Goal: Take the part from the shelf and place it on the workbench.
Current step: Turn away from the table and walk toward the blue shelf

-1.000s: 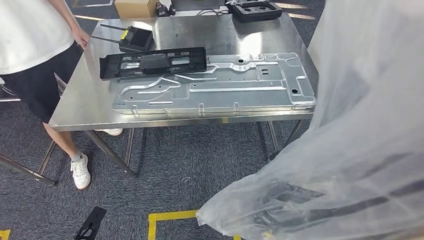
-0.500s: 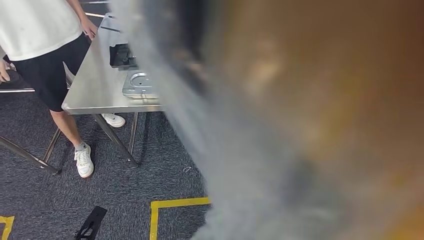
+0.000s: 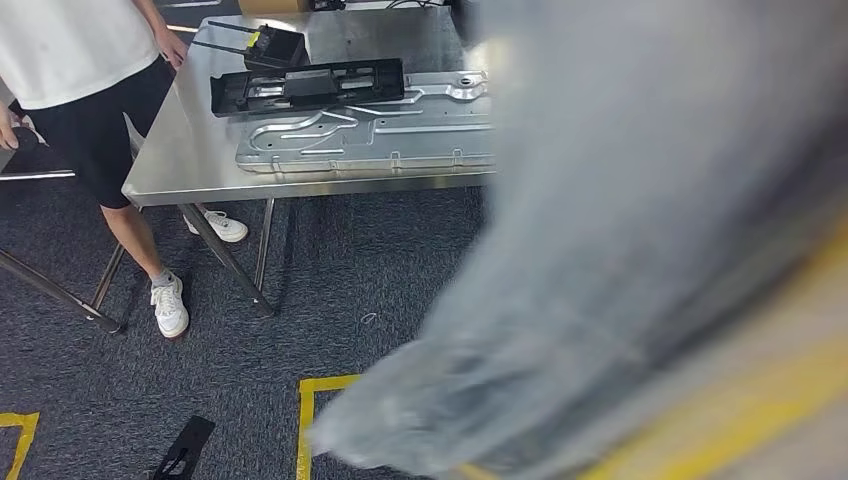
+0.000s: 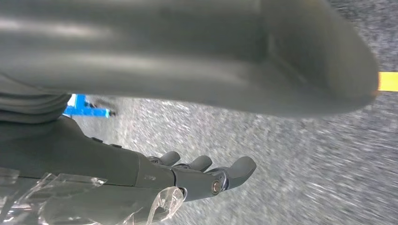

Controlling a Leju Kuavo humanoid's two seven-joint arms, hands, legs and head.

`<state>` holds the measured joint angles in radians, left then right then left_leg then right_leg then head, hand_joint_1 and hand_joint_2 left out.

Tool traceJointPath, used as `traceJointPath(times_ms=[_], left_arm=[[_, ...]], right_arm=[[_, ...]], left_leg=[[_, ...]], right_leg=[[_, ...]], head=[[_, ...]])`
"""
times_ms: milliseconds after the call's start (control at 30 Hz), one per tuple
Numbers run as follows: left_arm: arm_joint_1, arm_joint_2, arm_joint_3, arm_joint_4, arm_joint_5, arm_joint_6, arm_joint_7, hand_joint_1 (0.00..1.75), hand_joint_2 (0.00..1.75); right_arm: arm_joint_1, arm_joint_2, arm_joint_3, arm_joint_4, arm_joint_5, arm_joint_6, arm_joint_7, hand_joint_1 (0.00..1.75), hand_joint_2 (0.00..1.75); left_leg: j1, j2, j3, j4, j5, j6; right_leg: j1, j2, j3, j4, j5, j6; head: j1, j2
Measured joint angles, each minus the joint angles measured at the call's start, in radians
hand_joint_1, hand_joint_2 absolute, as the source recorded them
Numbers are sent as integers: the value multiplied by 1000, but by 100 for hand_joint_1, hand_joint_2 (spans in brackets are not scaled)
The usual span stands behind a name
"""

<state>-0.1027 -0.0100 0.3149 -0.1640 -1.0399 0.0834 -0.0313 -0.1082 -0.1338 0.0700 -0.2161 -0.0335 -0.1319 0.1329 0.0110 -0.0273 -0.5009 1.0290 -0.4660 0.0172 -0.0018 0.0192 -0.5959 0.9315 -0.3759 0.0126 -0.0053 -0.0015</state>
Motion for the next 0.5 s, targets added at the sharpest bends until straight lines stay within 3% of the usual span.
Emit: traceJointPath(times_ms=[67, 133, 167, 233, 300, 333, 367, 400, 433, 467, 500], left_arm=[[-1, -1, 0, 0, 0, 0, 0, 0, 0], [1, -3, 0, 0, 0, 0, -1, 0, 0], [1, -4, 0, 0, 0, 0, -1, 0, 0], [0, -7, 0, 0, 0, 0, -1, 0, 0], [-1, -8, 0, 0, -1, 0, -1, 0, 0], [-1, -8, 0, 0, -1, 0, -1, 0, 0], [-1, -8, 0, 0, -2, 1, -2, 0, 0], [-1, -8, 0, 0, -2, 1, -2, 0, 0], [-1, -8, 0, 0, -2, 1, -2, 0, 0], [-1, -8, 0, 0, -2, 1, -1, 0, 0], [-1, -9, 0, 0, -2, 2, -1, 0, 0]], right_arm=[[0, 2, -2, 3, 0, -2, 3, 0, 0], [3, 2, -3, 8, 1, -3, 3, 0, 0], [5, 2, -3, 11, 1, -3, 4, 0, 0], [8, 2, -3, 15, 2, -3, 5, 0, 0], [7, 2, -3, 17, 3, -3, 5, 0, 0], [7, 2, -3, 18, 3, -3, 5, 0, 0], [6, 3, -3, 18, 3, -3, 5, 0, 0], [6, 4, -3, 19, 3, -2, 5, 0, 0], [6, 4, -4, 20, 3, -2, 5, 0, 0], [5, 5, -4, 21, 3, -1, 5, 0, 0], [3, 5, -4, 21, 3, -1, 5, 0, 0]], left_leg=[[-3, -15, 60, -106, -20, 8], [-4, -6, 54, -118, -15, 14], [-3, 1, 45, -118, -7, 20], [1, 16, 24, -120, 11, 37], [-1, 29, 4, -119, 28, 45], [-2, 38, -7, -118, 37, 46], [-3, 47, -19, -117, 46, 45], [-3, 56, -31, -115, 54, 43], [-4, 66, -42, -112, 61, 41], [-4, 74, -50, -110, 67, 37], [-5, 82, -56, -107, 72, 33]], right_leg=[[1, 11, -17, 1, 22, 9], [0, 26, -27, -3, 44, 20], [0, 26, -35, 4, 37, 26], [0, 13, -60, 62, -29, 35], [-2, -3, -93, 189, -132, 42], [-4, -6, -106, 256, -157, 45], [-6, -8, -108, 306, -156, 48], [-7, -10, -96, 323, -130, 50], [-9, -15, -65, 303, -94, 50], [-10, -27, -16, 244, -68, 50], [-6, -44, 44, 162, -64, 48]], head=[[1, 0], [1, 0], [1, 0], [3, 0], [5, 0], [5, 0], [6, 0], [6, 0], [8, 0], [10, 0], [13, 0]])
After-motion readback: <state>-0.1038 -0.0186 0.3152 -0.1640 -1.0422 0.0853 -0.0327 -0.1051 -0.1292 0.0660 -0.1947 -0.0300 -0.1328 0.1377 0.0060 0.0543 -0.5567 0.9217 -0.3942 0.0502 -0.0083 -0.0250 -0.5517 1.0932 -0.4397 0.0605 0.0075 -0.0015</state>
